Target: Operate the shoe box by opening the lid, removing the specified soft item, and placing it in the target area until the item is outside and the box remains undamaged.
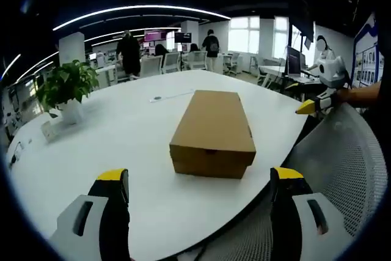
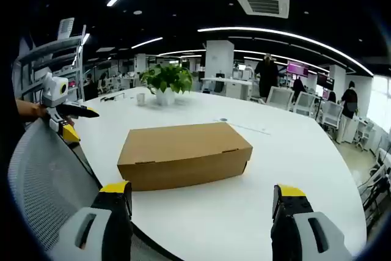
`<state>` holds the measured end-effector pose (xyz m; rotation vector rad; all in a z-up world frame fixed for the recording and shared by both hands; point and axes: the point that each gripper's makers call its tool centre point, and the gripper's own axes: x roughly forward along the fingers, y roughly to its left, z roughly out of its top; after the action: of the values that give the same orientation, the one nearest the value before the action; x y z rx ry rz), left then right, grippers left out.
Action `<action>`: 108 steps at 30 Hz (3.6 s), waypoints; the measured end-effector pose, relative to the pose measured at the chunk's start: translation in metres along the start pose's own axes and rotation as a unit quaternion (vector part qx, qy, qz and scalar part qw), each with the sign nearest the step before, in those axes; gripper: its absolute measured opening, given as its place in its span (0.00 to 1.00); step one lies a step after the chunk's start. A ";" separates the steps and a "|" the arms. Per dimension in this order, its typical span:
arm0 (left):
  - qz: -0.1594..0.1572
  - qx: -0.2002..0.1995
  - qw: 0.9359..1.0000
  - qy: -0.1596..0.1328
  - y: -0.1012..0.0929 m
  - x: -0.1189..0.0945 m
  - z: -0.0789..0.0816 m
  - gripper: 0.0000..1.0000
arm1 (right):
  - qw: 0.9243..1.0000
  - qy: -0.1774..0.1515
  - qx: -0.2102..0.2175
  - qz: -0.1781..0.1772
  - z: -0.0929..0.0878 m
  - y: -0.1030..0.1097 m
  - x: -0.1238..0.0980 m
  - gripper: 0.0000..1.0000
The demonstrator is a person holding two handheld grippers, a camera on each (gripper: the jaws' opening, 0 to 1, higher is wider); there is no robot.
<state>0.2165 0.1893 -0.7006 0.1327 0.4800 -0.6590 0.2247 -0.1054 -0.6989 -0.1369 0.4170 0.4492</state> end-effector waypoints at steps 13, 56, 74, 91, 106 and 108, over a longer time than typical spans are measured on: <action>-0.003 -0.005 1.000 0.003 -0.001 0.001 0.000 1.00 | 1.000 0.002 0.002 0.002 0.000 0.001 0.000 0.96; -0.009 -0.020 0.999 0.030 -0.007 0.002 0.011 1.00 | 0.999 0.037 -0.020 0.024 0.001 0.005 0.006 0.95; 0.005 -0.050 0.998 0.050 -0.017 0.014 0.023 0.99 | 0.997 0.043 -0.035 0.047 0.016 0.000 0.009 0.94; 0.014 -0.088 0.993 0.077 -0.035 0.035 0.019 0.97 | 0.993 0.060 -0.059 0.080 0.014 -0.016 0.018 0.90; 0.029 -0.110 0.989 0.091 -0.045 0.057 0.012 0.92 | 0.985 0.077 -0.093 0.124 0.013 -0.027 0.044 0.88; 0.033 -0.105 0.990 0.090 -0.045 0.059 0.011 0.93 | 0.984 0.075 -0.095 0.129 0.014 -0.030 0.049 0.88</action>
<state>0.2335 0.1187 -0.7169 0.0085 0.7133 -0.5310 0.2829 -0.1102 -0.7056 -0.3049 0.5434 0.7373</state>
